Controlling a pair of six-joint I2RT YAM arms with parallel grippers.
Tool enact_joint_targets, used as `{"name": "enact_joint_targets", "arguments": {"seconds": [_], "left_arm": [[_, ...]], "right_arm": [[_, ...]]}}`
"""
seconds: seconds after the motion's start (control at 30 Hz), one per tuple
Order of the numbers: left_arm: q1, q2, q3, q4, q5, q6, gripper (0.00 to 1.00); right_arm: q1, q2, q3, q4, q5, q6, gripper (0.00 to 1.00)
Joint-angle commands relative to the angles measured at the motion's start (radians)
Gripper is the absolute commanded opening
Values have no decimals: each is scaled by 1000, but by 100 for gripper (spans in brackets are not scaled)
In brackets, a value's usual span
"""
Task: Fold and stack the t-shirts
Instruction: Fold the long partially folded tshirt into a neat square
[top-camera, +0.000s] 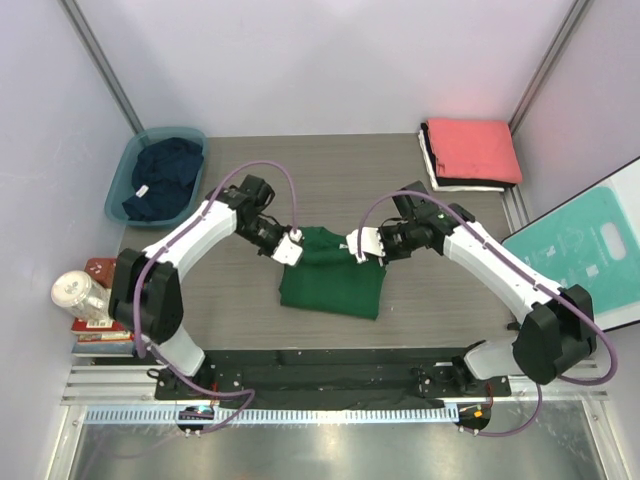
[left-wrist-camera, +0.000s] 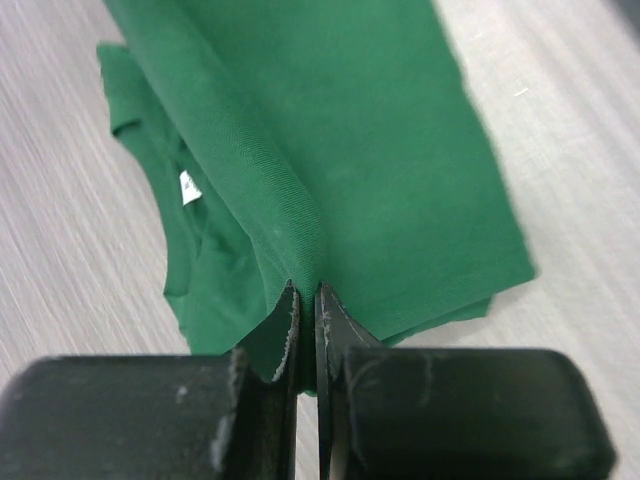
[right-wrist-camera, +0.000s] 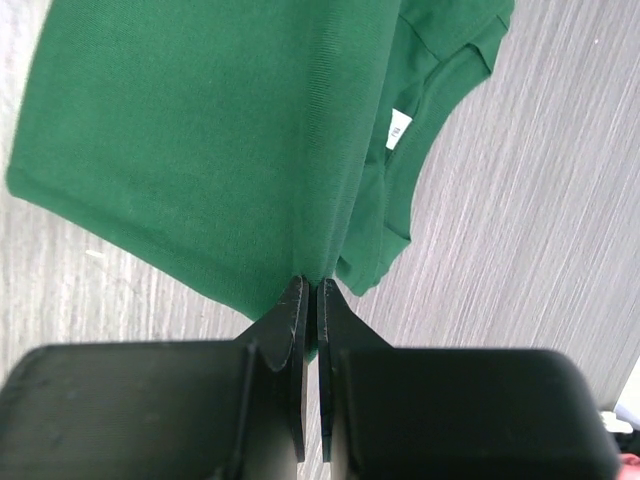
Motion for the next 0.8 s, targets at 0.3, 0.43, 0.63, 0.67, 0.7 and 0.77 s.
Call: {"name": "enact_joint_targets", "arguments": {"seconds": [0.3,0.43,0.63,0.67,0.7,0.77], "left_arm": [[54,196,135,265,-30,-78,11],[64,210,108,398,-35,-149,42],[64,120,-82,858,-81,-448,100],[64,109,-87,860,-75,-453,100],[62,85,-89,859,-69,-462,100],[54,63,-89,843,-53,-473,100]], "right_arm": [[-41,137,-90,395,165,74,27],[-39,163,-173,653,315,123,59],[-38,168,-228,906,488,229,61],[-34,165,-216,922,499,250,61],[-34,161,-207,925,524,284,61],[-36,141,-166,907,526,347,60]]}}
